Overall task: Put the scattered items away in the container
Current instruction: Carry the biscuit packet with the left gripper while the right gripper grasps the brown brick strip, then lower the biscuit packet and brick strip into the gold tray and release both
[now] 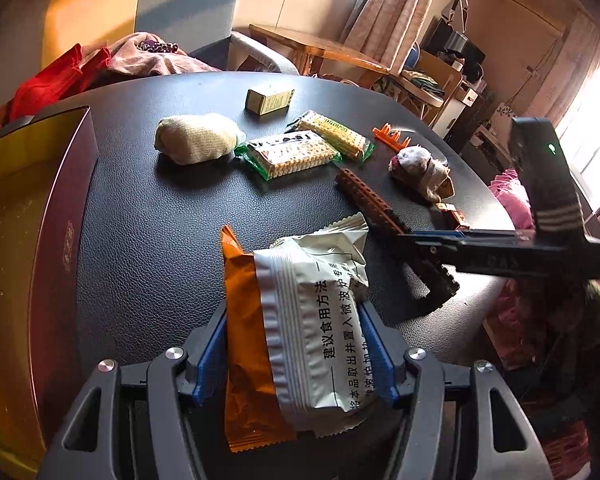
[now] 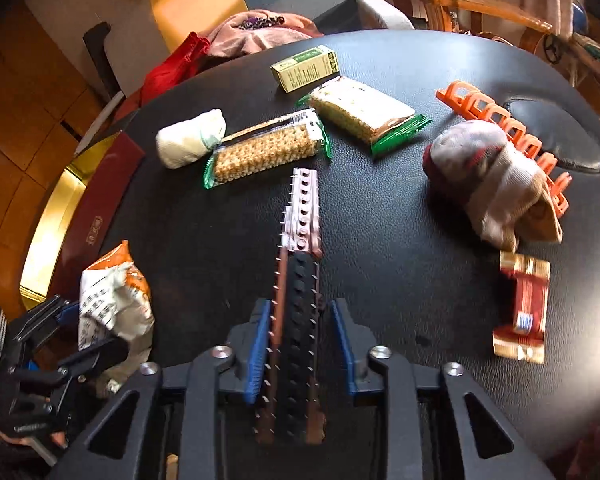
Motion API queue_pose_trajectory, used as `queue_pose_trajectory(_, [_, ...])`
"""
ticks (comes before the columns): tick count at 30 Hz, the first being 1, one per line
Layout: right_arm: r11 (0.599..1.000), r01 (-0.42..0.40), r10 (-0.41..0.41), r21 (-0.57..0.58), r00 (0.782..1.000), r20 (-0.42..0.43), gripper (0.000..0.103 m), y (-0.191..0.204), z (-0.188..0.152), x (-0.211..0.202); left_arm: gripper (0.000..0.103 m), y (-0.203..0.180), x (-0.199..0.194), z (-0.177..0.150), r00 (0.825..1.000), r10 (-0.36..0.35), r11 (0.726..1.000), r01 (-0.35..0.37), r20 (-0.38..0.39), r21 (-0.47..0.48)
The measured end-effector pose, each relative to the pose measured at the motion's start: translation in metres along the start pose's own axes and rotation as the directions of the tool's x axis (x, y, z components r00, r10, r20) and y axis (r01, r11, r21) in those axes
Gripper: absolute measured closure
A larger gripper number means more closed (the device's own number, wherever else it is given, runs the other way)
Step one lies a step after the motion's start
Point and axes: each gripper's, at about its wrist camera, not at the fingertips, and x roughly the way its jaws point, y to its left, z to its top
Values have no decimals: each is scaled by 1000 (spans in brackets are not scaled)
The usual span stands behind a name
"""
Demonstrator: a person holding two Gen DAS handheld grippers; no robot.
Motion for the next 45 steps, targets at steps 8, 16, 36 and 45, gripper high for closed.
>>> queue_pose_trajectory(8, [998, 46, -45, -52, 999, 23, 60, 7, -10, -4, 37, -9, 9, 6, 1000, 29, 998, -29, -6, 48])
queue_pose_trajectory(16, [989, 90, -86, -114, 995, 44, 78, 32, -17, 1, 41, -11, 2, 2, 998, 51, 998, -52, 22, 43])
queue_pose_trajectory(36, [981, -65, 104, -184, 972, 213, 79, 136, 29, -26, 42, 56, -98, 11, 947, 250, 965, -229, 199, -125])
queue_pose_trajectory(45, [929, -202, 255, -311, 956, 142, 79, 253, 74, 14, 42, 156, -132, 6, 885, 437, 877, -377, 164, -298])
